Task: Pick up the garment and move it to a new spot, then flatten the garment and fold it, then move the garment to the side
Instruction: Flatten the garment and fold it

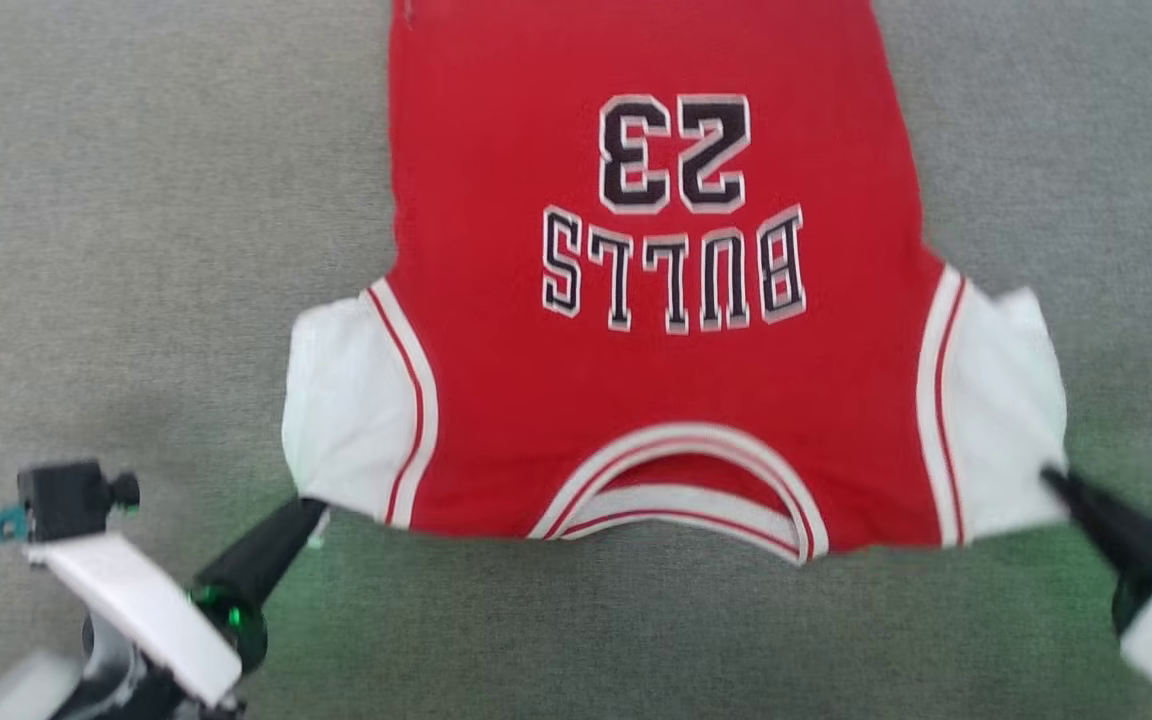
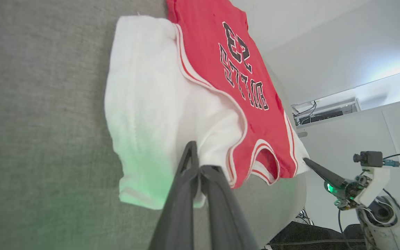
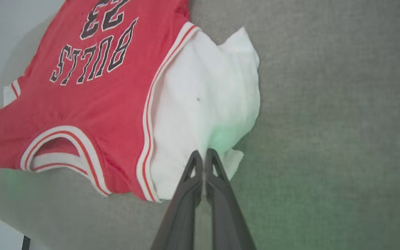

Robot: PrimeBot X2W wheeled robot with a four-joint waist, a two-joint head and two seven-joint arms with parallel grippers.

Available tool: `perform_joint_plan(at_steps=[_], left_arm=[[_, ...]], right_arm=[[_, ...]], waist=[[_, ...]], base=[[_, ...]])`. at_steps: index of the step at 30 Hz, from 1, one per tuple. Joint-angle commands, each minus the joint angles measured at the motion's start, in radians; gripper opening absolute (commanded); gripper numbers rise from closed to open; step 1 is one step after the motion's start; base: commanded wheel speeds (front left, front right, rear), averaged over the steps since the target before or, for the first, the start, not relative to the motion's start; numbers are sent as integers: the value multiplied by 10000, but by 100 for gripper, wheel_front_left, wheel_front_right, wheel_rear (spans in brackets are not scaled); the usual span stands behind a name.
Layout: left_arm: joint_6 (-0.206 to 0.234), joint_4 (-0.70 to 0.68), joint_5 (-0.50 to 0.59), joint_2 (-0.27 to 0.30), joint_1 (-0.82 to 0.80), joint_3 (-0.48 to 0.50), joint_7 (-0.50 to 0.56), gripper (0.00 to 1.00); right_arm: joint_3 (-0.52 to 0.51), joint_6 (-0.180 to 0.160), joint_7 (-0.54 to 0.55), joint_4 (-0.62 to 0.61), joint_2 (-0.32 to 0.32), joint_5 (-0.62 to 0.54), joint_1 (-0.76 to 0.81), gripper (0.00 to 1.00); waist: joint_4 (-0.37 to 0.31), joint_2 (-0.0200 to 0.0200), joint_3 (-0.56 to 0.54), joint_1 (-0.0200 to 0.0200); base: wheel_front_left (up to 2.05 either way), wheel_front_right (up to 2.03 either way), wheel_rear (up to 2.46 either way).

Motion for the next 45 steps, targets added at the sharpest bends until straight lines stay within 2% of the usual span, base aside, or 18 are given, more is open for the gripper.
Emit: perform_joint_plan(at_steps=[1,7,10,13,16,18,21,28,29,30,31,35,39,42,45], left_arm=[[-24,-256,-61,133,301,33,-133,0],[-24,-1474,-51,908,1566,159,-675,0],[-24,-1536,-5,944,1764,200,-871,0],[-24,-1485,12,727,1711,143,-918,0],[-24,-1025,113,424,1455,-32,-753,0],[-24,-550,141,49,1298,-225,-599,0],[-24,98,260,-415,1040,-453,-474,0],[-25,1427,613,-1330,816,-893,-654,0],[-25,1536,693,-1387,780,-968,-637,0],[-25,1659,661,-1457,752,-1000,-677,0],[-25,1752,630,-1516,735,-1020,-698,0],[-23,1865,601,-1631,682,-1088,-752,0],[-23,1794,781,-1593,544,-1214,-762,0],[-23,1537,943,-1572,336,-1300,-819,0],[-23,1317,1171,-1608,41,-1383,-873,0]], right_arm=[[-181,0,280,-421,171,-119,443,0],[-1148,0,1176,-2247,984,-650,2085,0],[-1358,0,1288,-2560,1238,-862,2282,0],[-1339,0,1479,-2587,1366,-1153,2149,0],[-1155,0,1500,-1929,1558,-1246,1834,0],[-986,0,1460,-1356,1326,-1518,1737,0],[-597,0,1203,-398,1452,-1456,1493,0],[188,-9,405,1183,974,-1743,1317,0],[226,-14,253,1250,930,-1733,1231,19],[235,-14,112,1317,871,-1754,1152,49],[256,-26,-1,1373,804,-1782,1071,100],[16,-27,-280,1007,532,-1602,922,100],[-1012,2,-348,-26,227,-1477,579,100],[-1811,0,371,-1050,-313,-1415,-368,100],[-1879,0,1019,-1245,-768,-1498,-1784,100]], waist=[[69,0,-40,0],[198,0,-58,0],[247,0,-84,0],[260,0,-169,0],[301,0,-309,0],[375,0,-376,0],[427,0,-395,0],[497,0,-331,0],[497,0,-315,0],[502,0,-299,0],[505,0,-292,0],[536,0,-291,0],[666,0,-233,0],[806,0,-14,0],[974,0,328,0]], base=[[0,0,0],[0,0,0],[0,0,0],[0,0,0],[0,0,0],[0,0,0],[0,0,0],[0,0,0],[0,0,0],[0,0,0],[0,0,0],[0,0,0],[0,0,0],[0,0,0],[0,0,0]])
